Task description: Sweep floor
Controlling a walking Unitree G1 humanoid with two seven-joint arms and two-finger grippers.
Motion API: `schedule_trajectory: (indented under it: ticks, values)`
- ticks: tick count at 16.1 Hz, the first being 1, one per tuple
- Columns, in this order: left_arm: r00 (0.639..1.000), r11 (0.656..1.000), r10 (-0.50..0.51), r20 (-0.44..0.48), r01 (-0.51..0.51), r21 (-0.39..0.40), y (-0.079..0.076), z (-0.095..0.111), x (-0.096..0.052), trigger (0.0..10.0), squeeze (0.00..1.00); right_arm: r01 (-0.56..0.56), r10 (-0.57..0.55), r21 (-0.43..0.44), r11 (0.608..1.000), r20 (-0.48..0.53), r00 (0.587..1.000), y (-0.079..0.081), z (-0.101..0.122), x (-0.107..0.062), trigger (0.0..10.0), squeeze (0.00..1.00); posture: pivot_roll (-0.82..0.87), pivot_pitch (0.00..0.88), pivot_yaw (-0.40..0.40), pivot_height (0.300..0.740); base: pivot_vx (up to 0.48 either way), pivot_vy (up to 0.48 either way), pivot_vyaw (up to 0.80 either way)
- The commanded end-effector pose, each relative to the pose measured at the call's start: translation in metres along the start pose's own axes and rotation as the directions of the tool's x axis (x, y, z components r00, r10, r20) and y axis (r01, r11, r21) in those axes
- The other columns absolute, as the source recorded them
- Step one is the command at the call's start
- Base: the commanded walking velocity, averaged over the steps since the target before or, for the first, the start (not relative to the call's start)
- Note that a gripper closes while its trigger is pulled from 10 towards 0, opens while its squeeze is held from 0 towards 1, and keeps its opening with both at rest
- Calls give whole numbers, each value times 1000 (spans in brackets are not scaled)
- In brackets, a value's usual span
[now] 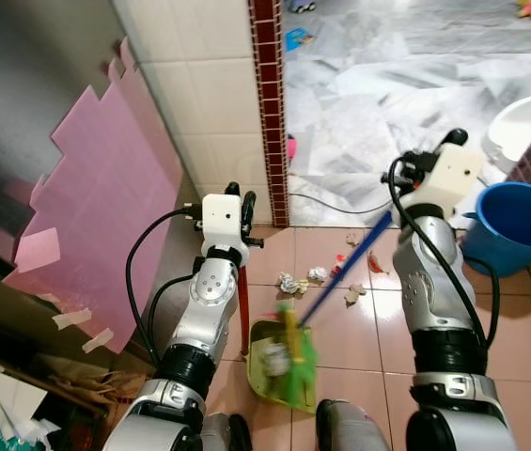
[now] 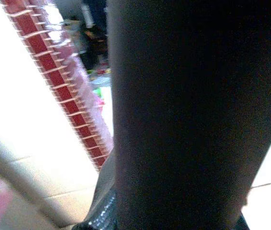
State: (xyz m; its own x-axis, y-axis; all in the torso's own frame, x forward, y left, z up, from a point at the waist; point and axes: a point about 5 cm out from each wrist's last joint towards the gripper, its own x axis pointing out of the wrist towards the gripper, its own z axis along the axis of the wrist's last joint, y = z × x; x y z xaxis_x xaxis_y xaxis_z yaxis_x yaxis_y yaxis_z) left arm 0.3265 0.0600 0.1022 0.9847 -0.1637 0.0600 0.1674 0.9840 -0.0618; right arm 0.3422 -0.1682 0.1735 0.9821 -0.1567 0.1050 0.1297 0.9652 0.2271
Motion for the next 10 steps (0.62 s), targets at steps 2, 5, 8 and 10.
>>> schedule_trajectory:
  ticks: [2,5,8,10]
  values:
    - [1000,999,18,24,-18,-27,1,5,4,10000,0,-120,114,136,983,50,992,21,24,5,10000,0,-102,125,130,740,0,0,0]
    - [1000,999,7,15,-6,-51,-3,5,5,10000,0,-260,252,103,960,88,964,33,42,6,10000,0,-106,129,131,740,0,0,0]
    - [1000,997,17,13,-16,-78,0,6,7,10000,0,-421,436,-118,899,173,883,41,73,2,10000,0,-109,124,128,740,0,0,0]
    - [1000,993,-2,18,4,-116,1,8,8,10000,0,-432,462,-181,883,182,868,33,82,1,10000,0,-109,120,123,740,0,0,0]
